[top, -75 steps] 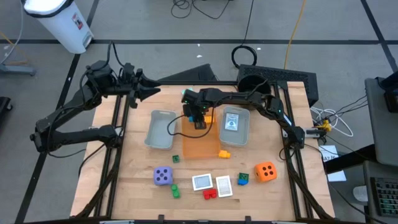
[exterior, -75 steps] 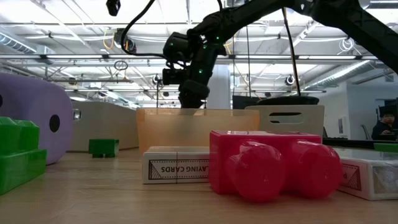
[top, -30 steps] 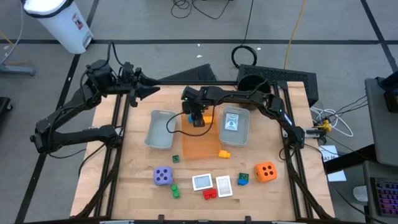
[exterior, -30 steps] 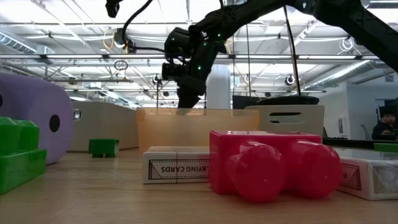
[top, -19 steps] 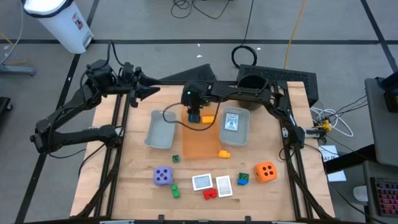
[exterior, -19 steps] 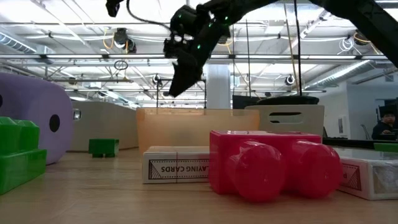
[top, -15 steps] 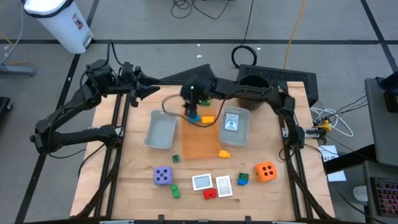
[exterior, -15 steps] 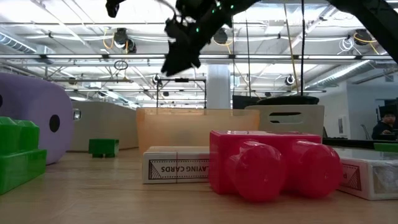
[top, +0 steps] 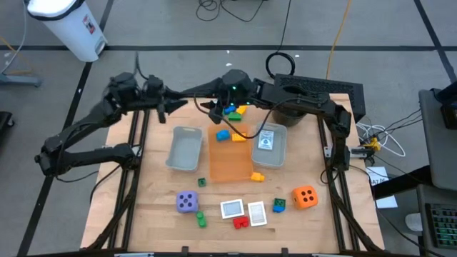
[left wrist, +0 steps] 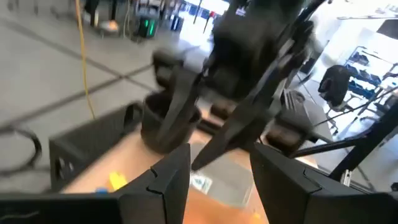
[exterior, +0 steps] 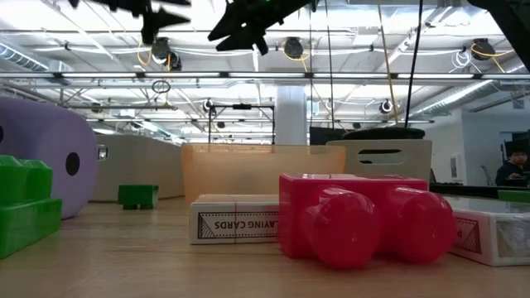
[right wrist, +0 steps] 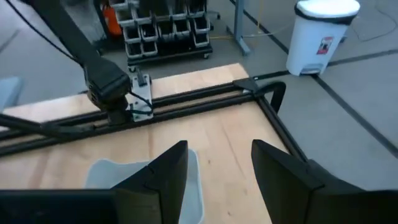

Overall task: Pick & Place Toys
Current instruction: Put the yellow game piece into the orange bin

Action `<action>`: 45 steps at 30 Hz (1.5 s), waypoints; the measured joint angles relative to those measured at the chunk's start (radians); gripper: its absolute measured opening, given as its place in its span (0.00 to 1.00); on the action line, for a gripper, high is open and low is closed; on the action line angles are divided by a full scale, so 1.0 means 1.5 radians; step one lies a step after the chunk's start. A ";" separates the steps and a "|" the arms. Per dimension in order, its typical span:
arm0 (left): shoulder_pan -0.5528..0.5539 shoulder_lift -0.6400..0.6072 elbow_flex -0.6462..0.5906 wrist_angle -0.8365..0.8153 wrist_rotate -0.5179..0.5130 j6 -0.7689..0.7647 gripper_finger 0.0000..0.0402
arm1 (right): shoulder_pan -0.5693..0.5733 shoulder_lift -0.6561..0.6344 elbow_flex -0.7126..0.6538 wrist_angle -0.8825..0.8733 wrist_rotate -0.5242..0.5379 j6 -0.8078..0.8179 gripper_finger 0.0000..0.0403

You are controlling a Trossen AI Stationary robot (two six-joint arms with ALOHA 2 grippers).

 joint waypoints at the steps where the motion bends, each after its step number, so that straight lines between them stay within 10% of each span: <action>1: 0.000 0.000 -0.021 0.007 0.001 -0.016 0.42 | 0.000 -0.002 0.000 -0.001 -0.001 0.015 0.43; 12: -0.005 -0.001 -0.129 0.085 0.035 -0.094 0.42 | 0.017 -0.008 -0.014 0.053 -0.015 0.040 0.43; 23: -0.018 -0.001 -0.130 0.082 0.042 -0.094 0.42 | 0.005 -0.159 -0.347 0.393 -0.038 0.109 0.43; 34: -0.019 0.012 -0.130 0.158 -0.046 -0.046 0.42 | -0.040 -0.360 -0.595 0.332 0.061 0.106 0.43; 45: -0.019 0.106 -0.130 0.328 -0.034 -0.126 0.42 | -0.161 -0.366 -0.533 0.041 -0.069 0.064 0.43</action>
